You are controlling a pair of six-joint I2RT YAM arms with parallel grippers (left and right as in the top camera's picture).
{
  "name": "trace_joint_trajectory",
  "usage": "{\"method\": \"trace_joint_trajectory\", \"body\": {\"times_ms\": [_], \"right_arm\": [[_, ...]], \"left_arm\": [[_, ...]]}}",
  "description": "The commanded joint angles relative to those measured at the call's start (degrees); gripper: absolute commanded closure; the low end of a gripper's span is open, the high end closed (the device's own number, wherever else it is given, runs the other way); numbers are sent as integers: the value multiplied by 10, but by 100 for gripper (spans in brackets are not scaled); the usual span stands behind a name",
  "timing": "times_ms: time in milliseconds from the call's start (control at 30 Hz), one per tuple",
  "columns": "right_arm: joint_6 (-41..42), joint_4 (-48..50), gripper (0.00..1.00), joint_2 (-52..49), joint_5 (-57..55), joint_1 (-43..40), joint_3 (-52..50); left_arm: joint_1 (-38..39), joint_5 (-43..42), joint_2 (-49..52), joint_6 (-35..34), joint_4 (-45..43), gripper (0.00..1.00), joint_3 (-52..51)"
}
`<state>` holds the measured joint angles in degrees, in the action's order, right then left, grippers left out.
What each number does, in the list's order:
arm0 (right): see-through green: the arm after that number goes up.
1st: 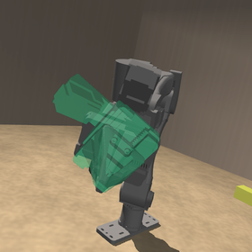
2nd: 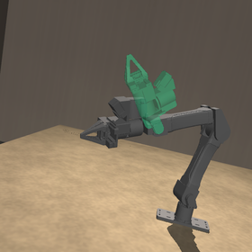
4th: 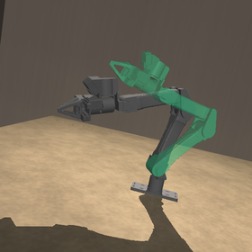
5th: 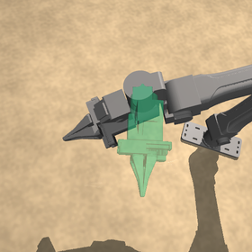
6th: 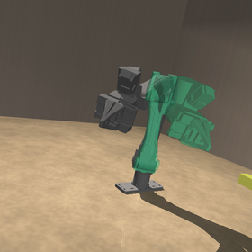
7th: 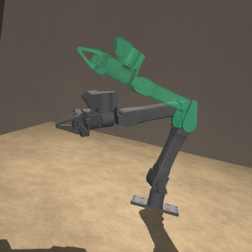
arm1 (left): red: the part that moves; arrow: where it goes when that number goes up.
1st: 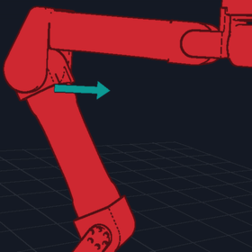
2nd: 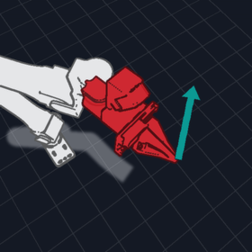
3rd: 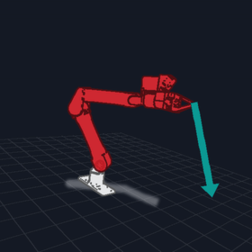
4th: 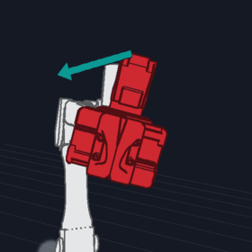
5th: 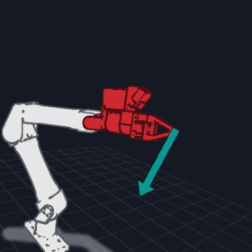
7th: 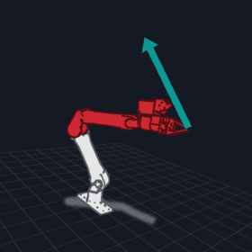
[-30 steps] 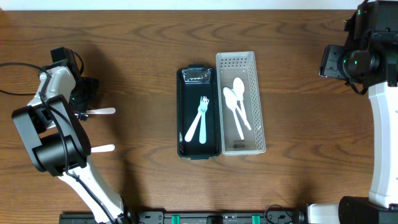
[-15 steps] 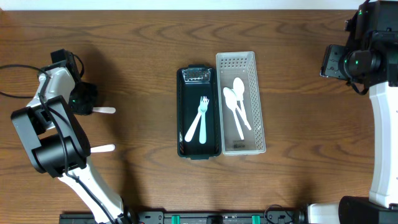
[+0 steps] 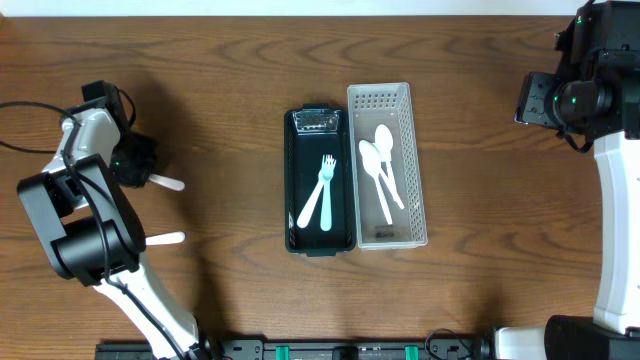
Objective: Pack container
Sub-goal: 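Grasp the last white fork with the left gripper and lift, then carry the fork right and drop it into the black tray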
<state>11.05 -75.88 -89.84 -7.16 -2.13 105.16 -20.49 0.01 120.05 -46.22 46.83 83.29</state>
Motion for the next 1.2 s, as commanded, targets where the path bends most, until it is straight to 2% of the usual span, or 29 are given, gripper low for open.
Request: {"method": "trace_joint_trajectory", "body": {"times_ms": [0, 133, 300, 500, 633, 733, 1033, 1067, 1100, 1133, 1167], "right_arm": [[-8, -2, 38, -3, -4, -6, 1], [-8, -2, 39, -3, -3, -6, 1], [-8, -2, 39, -3, -3, -6, 1], [-8, -2, 39, -3, -3, -6, 1], [-8, -4, 39, -3, -3, -6, 1], [-9, -9, 39, -3, -3, -6, 1], [-9, -22, 39, -3, -3, -6, 1], [-9, -22, 39, -3, -3, -6, 1], [-9, -22, 39, -3, -3, -6, 1], [-9, -22, 39, -3, -3, -6, 1], [-9, -22, 39, -3, -3, -6, 1]], "left_arm": [[23, 4, -41, 62, 21, 94, -7], [86, 4, -147, 99, 43, 94, 2], [218, 4, -277, 130, 43, 94, 2], [392, 6, -341, 132, 42, 94, 2], [482, 6, -324, 132, 56, 94, 2], [518, 6, -292, 137, 63, 94, -3], [538, 6, -144, 151, 63, 92, -20], [538, 6, -127, 151, 62, 86, -20], [538, 6, -115, 151, 62, 74, -20], [538, 6, -103, 151, 62, 68, -20], [538, 6, -95, 151, 62, 68, -20]]}}
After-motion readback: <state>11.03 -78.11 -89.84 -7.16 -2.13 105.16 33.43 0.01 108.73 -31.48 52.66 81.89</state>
